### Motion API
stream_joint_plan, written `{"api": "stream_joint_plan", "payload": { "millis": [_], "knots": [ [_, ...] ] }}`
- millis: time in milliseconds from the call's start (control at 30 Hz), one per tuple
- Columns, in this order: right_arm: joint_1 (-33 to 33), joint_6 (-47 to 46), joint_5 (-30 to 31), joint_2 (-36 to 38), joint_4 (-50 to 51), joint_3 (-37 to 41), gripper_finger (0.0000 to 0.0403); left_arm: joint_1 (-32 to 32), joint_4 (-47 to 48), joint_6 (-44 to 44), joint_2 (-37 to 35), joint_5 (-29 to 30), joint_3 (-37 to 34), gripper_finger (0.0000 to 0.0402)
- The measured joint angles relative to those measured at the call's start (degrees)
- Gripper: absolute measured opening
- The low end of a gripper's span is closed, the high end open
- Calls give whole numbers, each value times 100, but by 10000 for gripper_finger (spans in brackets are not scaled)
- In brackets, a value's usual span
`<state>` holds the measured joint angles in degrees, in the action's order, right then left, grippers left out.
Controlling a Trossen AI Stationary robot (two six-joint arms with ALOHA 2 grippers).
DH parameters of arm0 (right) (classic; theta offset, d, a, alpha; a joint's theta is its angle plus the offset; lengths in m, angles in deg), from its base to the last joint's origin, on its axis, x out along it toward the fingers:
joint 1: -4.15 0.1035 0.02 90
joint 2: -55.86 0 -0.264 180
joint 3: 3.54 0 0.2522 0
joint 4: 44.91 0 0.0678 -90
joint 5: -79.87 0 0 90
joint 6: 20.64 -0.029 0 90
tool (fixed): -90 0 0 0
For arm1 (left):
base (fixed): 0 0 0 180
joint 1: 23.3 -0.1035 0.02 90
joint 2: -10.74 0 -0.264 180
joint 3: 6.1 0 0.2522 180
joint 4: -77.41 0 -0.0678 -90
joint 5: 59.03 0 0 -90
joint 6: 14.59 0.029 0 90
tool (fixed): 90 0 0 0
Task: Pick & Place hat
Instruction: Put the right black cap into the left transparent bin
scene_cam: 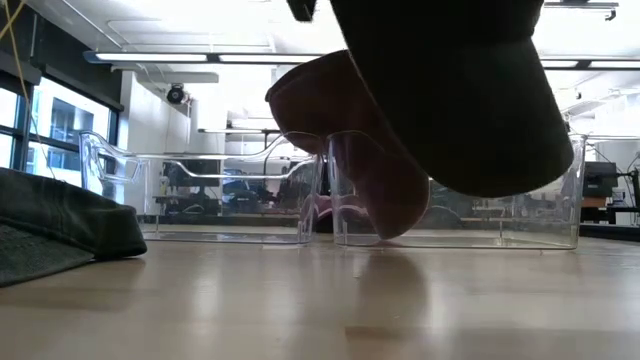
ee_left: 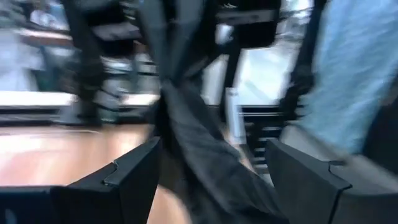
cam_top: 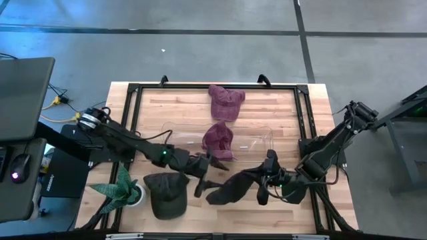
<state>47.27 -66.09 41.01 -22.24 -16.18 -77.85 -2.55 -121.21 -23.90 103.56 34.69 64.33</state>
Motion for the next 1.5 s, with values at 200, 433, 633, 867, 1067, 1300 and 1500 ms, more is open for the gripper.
{"api": "stream_joint_plan", "payload": {
  "millis": [200, 433, 633, 867, 1067, 1300, 1500],
  "knots": [
    [-2, 56, 102, 0, -27, 0, 19, -137, -379, -637, 578, -1434, 223, 277],
    [0, 159, 89, 0, -142, 0, 7, -126, 221, -937, 1314, -1485, 1087, 274],
    [30, 245, 53, 0, -284, 0, 20, -126, 1135, -826, 1558, -1715, 1832, 203],
    [191, 247, 92, 0, -281, 0, 10, -124, 1612, -492, 1556, -1900, 2035, 23],
    [377, 198, 278, 0, -278, 0, 16, -124, 1590, -445, 1545, -2259, 2037, 23],
    [540, 1, 397, -180, -286, 0, 6, -114, 2495, -252, 1158, -2004, 2041, 4],
    [721, -839, 1348, -927, -609, 0, 5, 358, 3993, 368, 505, -44, 2052, 1]
  ]
}}
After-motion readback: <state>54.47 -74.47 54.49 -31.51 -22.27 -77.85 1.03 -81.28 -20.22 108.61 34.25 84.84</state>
